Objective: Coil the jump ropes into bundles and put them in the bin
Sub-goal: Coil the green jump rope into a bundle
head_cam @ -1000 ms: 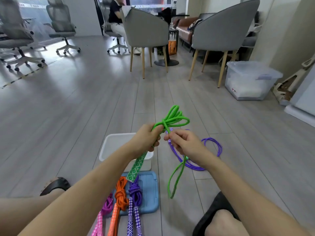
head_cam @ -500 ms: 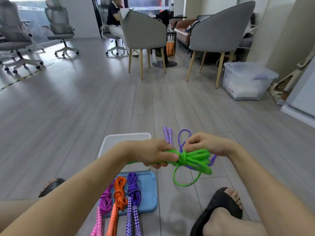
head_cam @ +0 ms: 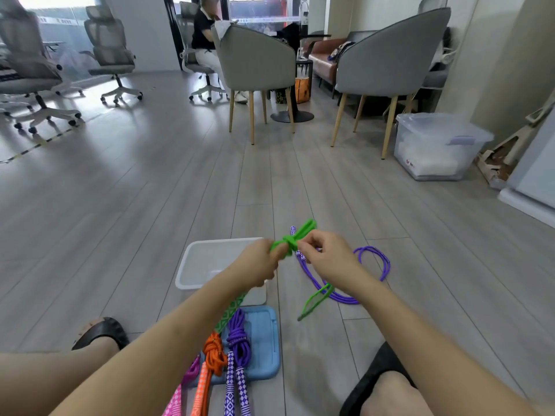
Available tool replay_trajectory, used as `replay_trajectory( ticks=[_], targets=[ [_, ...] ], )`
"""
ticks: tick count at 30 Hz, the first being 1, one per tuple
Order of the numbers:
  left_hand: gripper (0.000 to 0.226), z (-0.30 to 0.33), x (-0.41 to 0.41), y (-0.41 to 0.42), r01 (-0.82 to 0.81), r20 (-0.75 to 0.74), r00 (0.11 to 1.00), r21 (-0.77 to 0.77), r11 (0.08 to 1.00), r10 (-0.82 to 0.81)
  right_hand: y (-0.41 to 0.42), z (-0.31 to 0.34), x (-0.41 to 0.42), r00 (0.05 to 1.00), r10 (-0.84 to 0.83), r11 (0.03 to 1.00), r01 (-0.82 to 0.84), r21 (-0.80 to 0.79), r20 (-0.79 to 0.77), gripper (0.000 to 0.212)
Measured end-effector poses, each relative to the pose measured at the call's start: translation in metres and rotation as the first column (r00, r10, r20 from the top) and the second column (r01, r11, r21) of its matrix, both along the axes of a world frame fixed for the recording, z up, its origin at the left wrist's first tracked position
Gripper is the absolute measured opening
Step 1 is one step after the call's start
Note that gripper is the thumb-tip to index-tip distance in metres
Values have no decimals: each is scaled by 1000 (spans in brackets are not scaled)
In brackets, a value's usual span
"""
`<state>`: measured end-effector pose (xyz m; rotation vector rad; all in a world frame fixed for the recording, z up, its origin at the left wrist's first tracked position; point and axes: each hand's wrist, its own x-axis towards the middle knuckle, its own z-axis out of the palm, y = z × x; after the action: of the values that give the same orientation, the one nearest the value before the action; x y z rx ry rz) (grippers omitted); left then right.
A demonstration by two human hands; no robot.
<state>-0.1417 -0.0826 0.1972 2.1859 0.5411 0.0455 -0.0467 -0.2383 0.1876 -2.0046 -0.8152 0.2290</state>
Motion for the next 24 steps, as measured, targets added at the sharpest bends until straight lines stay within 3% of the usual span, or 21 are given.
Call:
replay_trajectory(
  ticks=[2, 4, 8, 11, 13, 16, 18, 21, 24],
  targets=[
    [29, 15, 2, 8, -79, 95, 991, -187, 979, 97, -1, -3, 2, 984, 45, 986, -17, 164, -172, 25],
    [26, 30, 1, 9, -44, 139, 986, -283, 958, 87, -3, -7, 2, 943, 128, 962, -42, 269, -307, 25],
    [28, 50, -9, -3, 169, 198, 977, -478, 862, -81, -18, -13, 17, 796, 334, 920, -157, 360, -505, 24],
    [23, 56, -16, -10, 306, 225, 950, -530, 791, -216, -33, -17, 31, 678, 467, 878, -279, 390, -568, 28],
    [22, 59, -22, -15, 380, 186, 924, -535, 755, -334, -44, -15, 39, 686, 479, 878, -355, 322, -547, 21],
    [21, 56, -26, -25, 468, 28, 861, -436, 769, -508, -59, -5, 49, 817, 445, 890, -449, 79, -367, 18],
    [19, 46, -24, -31, 502, -139, 823, -274, 820, -551, -60, 2, 52, 847, 392, 894, -443, -69, -360, 25],
    [18, 22, -19, -36, 553, -303, 789, -32, 833, -535, -45, 8, 46, 930, 316, 890, -360, -281, -190, 27],
    [16, -4, -13, -28, 502, -302, 848, 193, 843, -436, -26, 9, 25, 965, 261, 902, -257, -346, -37, 28]
  ],
)
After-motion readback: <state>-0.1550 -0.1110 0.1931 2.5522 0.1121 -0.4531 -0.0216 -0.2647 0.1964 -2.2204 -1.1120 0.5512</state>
